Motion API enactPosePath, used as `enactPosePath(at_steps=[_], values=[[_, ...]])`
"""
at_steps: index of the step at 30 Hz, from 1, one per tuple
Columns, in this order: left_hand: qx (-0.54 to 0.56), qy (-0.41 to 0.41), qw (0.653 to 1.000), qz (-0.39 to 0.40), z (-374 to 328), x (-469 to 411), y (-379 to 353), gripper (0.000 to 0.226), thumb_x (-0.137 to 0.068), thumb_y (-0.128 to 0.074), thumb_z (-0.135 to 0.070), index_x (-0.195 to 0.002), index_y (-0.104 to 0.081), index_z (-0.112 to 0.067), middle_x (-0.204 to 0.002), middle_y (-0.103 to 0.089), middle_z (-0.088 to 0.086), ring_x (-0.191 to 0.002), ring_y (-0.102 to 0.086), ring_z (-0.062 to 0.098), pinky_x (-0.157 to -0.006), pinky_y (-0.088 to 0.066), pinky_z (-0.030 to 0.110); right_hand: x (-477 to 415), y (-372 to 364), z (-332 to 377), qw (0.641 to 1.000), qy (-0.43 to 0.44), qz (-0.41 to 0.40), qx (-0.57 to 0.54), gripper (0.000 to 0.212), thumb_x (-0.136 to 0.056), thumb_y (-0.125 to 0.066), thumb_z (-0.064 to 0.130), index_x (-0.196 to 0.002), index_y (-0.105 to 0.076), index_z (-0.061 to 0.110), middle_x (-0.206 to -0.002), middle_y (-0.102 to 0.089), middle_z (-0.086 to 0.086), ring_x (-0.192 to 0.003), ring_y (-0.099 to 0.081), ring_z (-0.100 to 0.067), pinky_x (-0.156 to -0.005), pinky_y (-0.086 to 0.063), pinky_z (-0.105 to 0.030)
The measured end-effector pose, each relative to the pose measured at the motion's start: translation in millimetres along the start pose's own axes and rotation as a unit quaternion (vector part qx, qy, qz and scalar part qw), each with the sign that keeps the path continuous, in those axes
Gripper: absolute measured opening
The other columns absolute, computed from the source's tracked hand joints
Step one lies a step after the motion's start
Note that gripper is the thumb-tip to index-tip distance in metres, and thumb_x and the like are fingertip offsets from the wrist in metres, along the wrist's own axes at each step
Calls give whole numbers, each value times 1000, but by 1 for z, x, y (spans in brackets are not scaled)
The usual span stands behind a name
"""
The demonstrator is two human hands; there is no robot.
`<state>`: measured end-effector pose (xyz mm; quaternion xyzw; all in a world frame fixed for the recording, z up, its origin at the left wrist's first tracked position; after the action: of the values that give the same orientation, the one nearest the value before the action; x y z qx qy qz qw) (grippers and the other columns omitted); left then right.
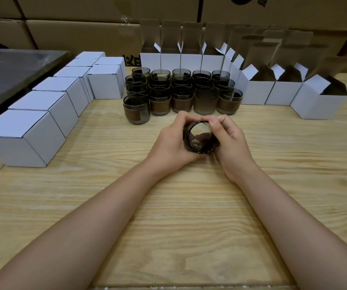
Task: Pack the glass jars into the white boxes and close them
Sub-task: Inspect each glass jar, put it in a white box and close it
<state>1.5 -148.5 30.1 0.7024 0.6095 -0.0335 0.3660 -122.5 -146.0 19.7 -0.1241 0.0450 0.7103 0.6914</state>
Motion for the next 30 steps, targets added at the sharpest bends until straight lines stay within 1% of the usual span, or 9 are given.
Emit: enactPosePath(at_steps=[2, 4, 6, 10, 13, 18, 22, 26, 30], values=[[11, 9, 1000, -6, 3, -1, 2, 74, -57, -91, -19, -110, -42, -37, -121, -59, -18, -102, -60, -4, -88, -46, 15, -1, -2, -1, 999, -11, 28, -46, 20, -99, -48, 19, -98, -68, 21, -103, -71, -1, -93, -64, -19, -89, -51, -46], [23, 12, 1000, -16, 5, -2, 4, 76, -56, -92, -17, -112, -43, -31, -126, -59, -10, -111, -58, 0, -93, -48, 21, -2, -5, -1, 995, -20, 57, -79, 23, -99, -45, 15, -107, -66, 15, -111, -70, 0, -101, -64, -16, -89, -53, -37], [33, 19, 999, -22, 6, -3, 5, 77, -56, -93, -16, -113, -43, -29, -127, -57, -10, -114, -56, -1, -95, -47, 19, -1, -8, 1, 991, -23, 89, -99, 26, -97, -44, 13, -115, -62, 11, -118, -67, -1, -108, -63, -14, -88, -54, -31], [53, 38, 998, -20, 10, -4, 7, 80, -54, -94, -13, -114, -43, -27, -124, -56, -16, -112, -55, -7, -93, -46, 14, 1, -13, 2, 982, -28, 145, -119, 42, -91, -45, 9, -132, -49, 5, -121, -67, 3, -114, -61, -13, -91, -51, -28], [61, 52, 997, -18, 14, -4, 7, 82, -53, -94, -13, -118, -44, -25, -125, -59, -11, -113, -57, -2, -92, -47, 15, 3, -16, 1, 977, -36, 170, -125, 52, -89, -46, 3, -140, -39, 6, -124, -66, 5, -116, -60, -13, -92, -51, -28], [69, 63, 995, -25, 16, -4, 9, 83, -51, -95, -15, -118, -46, -26, -120, -62, -9, -108, -60, -2, -88, -48, 14, 4, -18, -2, 977, -41, 179, -112, 63, -82, -57, -3, -141, -40, 13, -126, -63, 7, -118, -59, -12, -96, -50, -29], [51, 66, 996, -33, 14, -4, 11, 79, -52, -94, -21, -108, -43, -43, -109, -64, -17, -101, -60, -6, -84, -49, 14, 1, -16, -4, 987, -15, 155, -51, 63, -75, -65, -2, -131, -50, 24, -126, -58, 7, -112, -59, -9, -90, -51, -28], [31, 70, 996, -38, 12, -3, 12, 66, -53, -85, -32, -100, -42, -48, -101, -64, -22, -96, -61, -6, -80, -51, 17, 0, -14, -5, 991, 12, 133, 3, 66, -73, -71, -2, -129, -51, 26, -120, -62, 13, -109, -60, -4, -89, -48, -20], [19, 78, 996, -38, 13, -3, 11, 60, -53, -79, -36, -97, -41, -49, -95, -64, -23, -88, -62, -6, -74, -51, 16, 0, -12, -2, 993, 36, 100, 43, 63, -68, -77, 6, -122, -55, 31, -118, -63, 12, -103, -61, 0, -83, -47, -14]])
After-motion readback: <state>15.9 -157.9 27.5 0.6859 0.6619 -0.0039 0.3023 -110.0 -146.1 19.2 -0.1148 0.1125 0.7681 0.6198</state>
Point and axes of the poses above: each hand's wrist, its own x-axis away from the middle knuckle, its own y-axis out of the back of the hand, z = x × y, the point moved 9 cm from there along -x, towards the middle knuckle
